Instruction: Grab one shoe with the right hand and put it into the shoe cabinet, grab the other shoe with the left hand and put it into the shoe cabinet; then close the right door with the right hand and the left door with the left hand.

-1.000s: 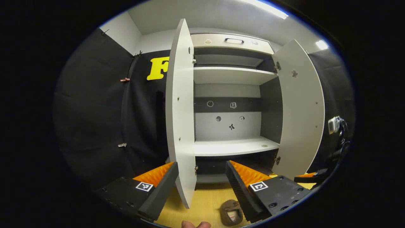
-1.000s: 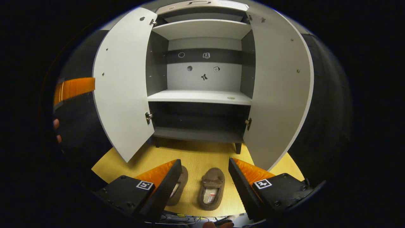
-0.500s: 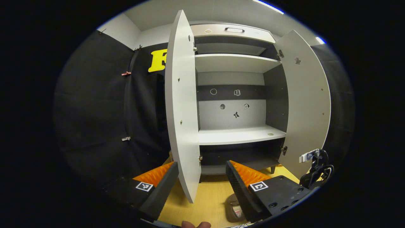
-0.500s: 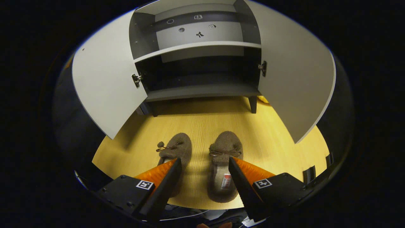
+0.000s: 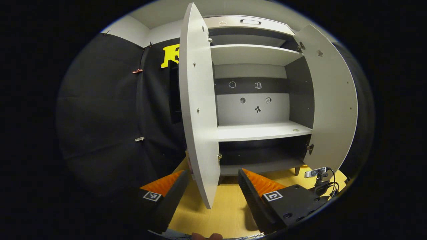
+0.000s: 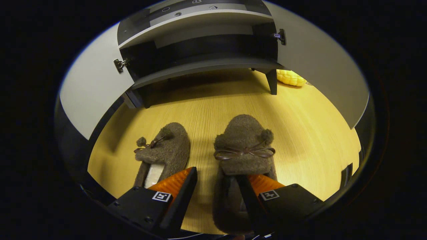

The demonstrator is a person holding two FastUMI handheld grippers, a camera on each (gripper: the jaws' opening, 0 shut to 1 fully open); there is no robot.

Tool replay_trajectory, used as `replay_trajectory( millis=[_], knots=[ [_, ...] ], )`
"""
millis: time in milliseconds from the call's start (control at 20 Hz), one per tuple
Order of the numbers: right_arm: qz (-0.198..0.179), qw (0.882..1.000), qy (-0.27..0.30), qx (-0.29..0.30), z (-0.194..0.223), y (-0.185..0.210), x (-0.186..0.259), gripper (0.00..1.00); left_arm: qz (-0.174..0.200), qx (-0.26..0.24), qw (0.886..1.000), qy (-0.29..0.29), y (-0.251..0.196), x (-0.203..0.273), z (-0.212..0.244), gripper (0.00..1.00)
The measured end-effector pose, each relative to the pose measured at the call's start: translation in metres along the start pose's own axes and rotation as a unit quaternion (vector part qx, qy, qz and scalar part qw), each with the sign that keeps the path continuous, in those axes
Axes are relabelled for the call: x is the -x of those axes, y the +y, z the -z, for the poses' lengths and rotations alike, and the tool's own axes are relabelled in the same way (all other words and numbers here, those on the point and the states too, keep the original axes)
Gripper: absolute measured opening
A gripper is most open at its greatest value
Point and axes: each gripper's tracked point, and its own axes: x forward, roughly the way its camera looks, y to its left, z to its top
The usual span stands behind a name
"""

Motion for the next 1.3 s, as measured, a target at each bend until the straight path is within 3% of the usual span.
replay_trajectory(
  millis=[150, 200, 250, 400, 700, 1300],
  knots=[
    [0.025, 0.999, -0.031, -0.001, -0.015, -0.004, -0.017, 0.69, -0.014, -0.009, 1.0, 0.016, 0.005, -0.002, 0.01, 0.93],
    [0.033, 0.999, -0.037, -0.001, -0.017, -0.008, -0.022, 0.55, -0.017, -0.011, 1.0, 0.019, 0.005, -0.002, 0.012, 0.93],
    [0.033, 0.999, -0.041, -0.001, -0.019, -0.01, -0.023, 0.57, -0.019, -0.012, 1.0, 0.021, 0.005, -0.003, 0.012, 0.93],
    [0.027, 0.999, -0.047, 0.0, -0.026, -0.013, -0.022, 0.17, -0.019, -0.013, 1.0, 0.02, 0.002, -0.005, 0.013, 0.94],
    [0.007, 0.998, -0.066, 0.014, -0.055, -0.015, 0.012, 0.16, -0.01, -0.013, 1.0, 0.017, -0.007, -0.004, 0.013, 0.96],
    [-0.059, 0.986, -0.153, 0.016, -0.202, 0.025, 0.14, 0.16, -0.012, -0.003, 1.0, 0.025, -0.017, 0.007, 0.023, 0.96]
  ],
)
